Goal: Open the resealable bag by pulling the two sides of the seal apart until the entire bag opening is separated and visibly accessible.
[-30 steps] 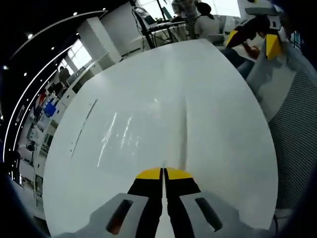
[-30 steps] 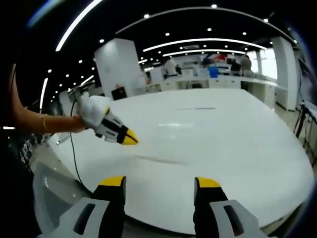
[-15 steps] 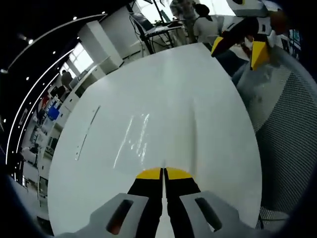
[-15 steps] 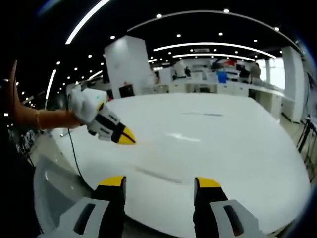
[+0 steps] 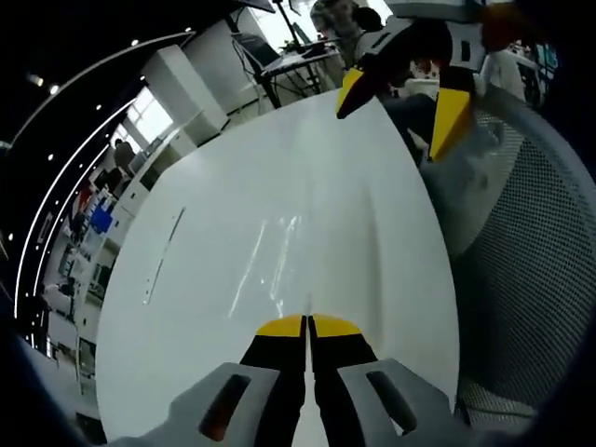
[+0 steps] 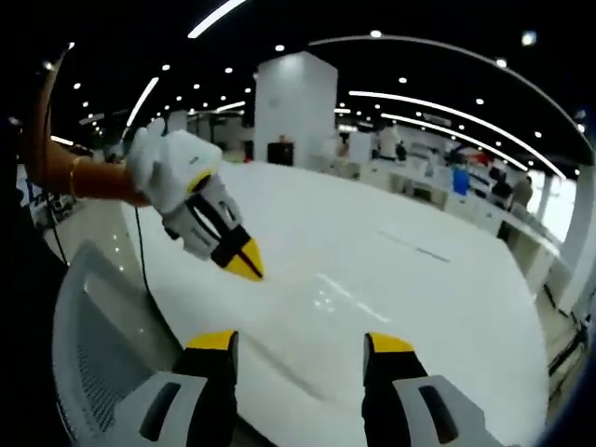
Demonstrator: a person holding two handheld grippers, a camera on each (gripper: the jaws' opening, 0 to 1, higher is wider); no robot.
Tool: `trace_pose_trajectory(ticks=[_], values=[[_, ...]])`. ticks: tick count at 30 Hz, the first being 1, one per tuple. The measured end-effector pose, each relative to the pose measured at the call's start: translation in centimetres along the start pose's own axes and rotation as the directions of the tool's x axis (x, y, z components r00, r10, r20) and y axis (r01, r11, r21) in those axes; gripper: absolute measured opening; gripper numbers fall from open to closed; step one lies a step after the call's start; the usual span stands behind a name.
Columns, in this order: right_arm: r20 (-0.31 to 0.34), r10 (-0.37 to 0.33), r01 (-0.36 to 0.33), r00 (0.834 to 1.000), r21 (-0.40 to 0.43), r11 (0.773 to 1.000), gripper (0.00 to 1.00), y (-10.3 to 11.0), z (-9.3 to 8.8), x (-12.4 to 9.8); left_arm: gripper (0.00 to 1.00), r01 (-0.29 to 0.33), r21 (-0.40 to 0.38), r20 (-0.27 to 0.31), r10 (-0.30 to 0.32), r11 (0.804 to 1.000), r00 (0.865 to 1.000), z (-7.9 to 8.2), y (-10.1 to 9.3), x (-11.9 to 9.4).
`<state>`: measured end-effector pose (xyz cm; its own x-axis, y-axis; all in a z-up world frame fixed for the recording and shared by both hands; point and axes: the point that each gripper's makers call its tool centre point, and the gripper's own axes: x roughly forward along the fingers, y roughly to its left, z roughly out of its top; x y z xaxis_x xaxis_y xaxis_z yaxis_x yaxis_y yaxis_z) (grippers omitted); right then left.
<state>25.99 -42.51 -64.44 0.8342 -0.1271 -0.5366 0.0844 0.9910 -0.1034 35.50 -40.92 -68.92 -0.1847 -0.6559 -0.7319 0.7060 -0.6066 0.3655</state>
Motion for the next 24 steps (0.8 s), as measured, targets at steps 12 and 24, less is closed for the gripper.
trace_pose_trajectory(ticks=[12,24], values=[[-0.090,0.077,-0.102,0.993,-0.316,0.943,0.41,2.5,0.1,3.2,0.00,-0.004,0.026,-0.012,0.004,1.000,1.000,0.0,-2.1,-1.0],[-0.133,0.165,-0.206,0.977,-0.432,0.878,0.37,5.1,0.2,5.4,0.00,0.007,0.014,-0.006,-0.007,1.000,1.000,0.4,-3.6,-1.7]])
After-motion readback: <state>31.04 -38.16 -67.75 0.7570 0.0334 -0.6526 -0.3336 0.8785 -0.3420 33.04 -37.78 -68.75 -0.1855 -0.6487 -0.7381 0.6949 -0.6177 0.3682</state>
